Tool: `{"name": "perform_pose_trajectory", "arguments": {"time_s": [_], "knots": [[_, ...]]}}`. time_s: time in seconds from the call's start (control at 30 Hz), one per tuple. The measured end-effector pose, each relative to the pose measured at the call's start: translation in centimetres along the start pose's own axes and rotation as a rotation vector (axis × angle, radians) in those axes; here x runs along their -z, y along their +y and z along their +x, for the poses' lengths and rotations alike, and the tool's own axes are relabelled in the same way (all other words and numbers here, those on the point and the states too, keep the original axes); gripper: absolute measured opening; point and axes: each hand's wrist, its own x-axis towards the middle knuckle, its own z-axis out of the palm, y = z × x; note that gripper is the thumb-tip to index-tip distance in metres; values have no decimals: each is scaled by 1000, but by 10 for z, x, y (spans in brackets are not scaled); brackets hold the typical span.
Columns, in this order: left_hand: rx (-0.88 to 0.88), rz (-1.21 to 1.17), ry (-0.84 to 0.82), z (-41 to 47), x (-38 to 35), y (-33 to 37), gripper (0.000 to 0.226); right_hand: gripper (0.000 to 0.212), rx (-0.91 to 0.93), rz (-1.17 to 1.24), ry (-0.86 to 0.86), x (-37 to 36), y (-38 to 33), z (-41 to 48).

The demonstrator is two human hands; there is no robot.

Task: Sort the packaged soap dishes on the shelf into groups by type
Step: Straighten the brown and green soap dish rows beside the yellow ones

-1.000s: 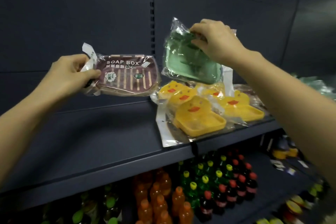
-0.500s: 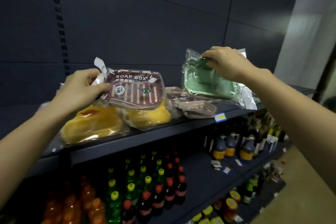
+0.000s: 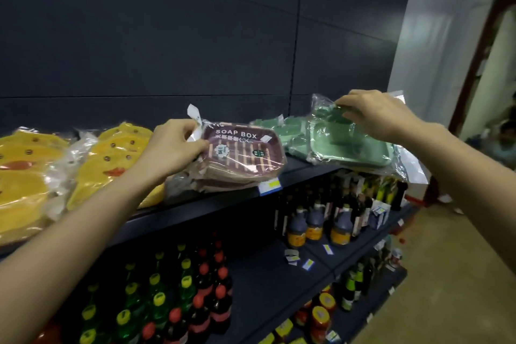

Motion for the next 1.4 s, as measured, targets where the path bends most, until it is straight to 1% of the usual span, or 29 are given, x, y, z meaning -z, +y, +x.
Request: {"name": "perform_pose_trajectory", "arguments": {"time_s": [0.17, 0.33, 0.4, 0.5, 0.6, 0.7, 0.8, 0.9, 1.03, 1.13, 1.23, 1.27, 1.37, 1.4], "knots": [[57, 46, -51, 31, -55, 14, 30, 35, 7, -22, -23, -35, 46, 15], [117, 42, -102, 61, -105, 23, 17, 35, 64, 2, -79, -71, 87, 44], [135, 57, -113, 71, -122, 27, 14, 35, 82, -3, -67, -83, 106, 55], [168, 88, -119, 81, -142, 31, 16, 35, 90, 23, -38, -101, 131, 66], [203, 121, -176, 88, -158, 32, 17, 35, 88, 66, -56, -118, 156, 76], [226, 246, -195, 92, -168, 34, 22, 34, 92, 107, -62, -136, 180, 88], [228, 395, -181, 94, -175, 35, 16, 33, 138, 152, -85, -154, 200, 100], [272, 480, -154, 93, -185, 36, 33, 34, 214, 159, -126, -174, 215, 111], [387, 539, -93, 94, -194, 44, 31, 35, 278, 163, -203, -195, 240, 125], [473, 580, -35, 94, -200, 51, 37, 34, 294, 196, -230, -209, 265, 135], [519, 653, 21, 93, -206, 59, 40, 34, 325, 233, -279, -226, 279, 141], [530, 694, 35, 92, -208, 61, 39, 35, 341, 236, -299, -232, 279, 142], [549, 859, 75, 90, -216, 70, 27, 35, 376, 251, -329, -249, 276, 145], [557, 920, 78, 90, -219, 72, 28, 35, 381, 266, -329, -255, 275, 147]]}}
